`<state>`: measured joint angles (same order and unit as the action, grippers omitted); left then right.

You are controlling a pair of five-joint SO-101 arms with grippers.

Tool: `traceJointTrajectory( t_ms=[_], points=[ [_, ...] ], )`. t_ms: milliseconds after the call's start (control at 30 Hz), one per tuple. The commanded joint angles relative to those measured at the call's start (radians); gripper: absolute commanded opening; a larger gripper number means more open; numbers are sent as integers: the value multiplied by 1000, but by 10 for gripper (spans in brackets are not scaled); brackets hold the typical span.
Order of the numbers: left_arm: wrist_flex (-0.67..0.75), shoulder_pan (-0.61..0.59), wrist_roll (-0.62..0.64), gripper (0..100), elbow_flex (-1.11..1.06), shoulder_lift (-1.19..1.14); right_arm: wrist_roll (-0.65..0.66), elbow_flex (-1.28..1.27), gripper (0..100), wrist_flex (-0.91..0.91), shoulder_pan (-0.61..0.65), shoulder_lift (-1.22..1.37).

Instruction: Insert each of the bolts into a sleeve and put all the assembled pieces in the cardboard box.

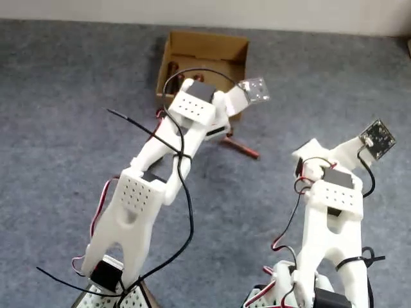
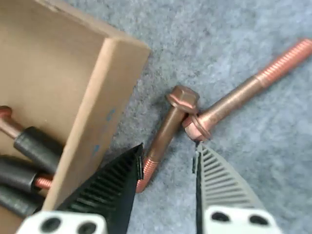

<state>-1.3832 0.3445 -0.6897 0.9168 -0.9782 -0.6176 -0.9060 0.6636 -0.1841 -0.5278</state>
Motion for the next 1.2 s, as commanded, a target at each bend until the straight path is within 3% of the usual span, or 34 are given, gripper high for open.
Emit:
traceJointTrajectory(
  t_ms=[0, 300, 567, 933, 1167],
  points=[
    [-6, -24, -60, 149, 71, -36, -14, 5, 4, -21, -5, -25],
    [-14, -25, -98, 119, 173, -165, -14, 5, 4, -21, -5, -25],
    [-210, -21, -101, 45, 320, -168, -14, 5, 4, -21, -5, -25],
    [-361, -16, -95, 5, 371, -163, -14, 5, 4, -21, -5, -25],
    [-374, -21, 46, 5, 344, -110, -12, 5, 4, -21, -5, -25]
  ],
)
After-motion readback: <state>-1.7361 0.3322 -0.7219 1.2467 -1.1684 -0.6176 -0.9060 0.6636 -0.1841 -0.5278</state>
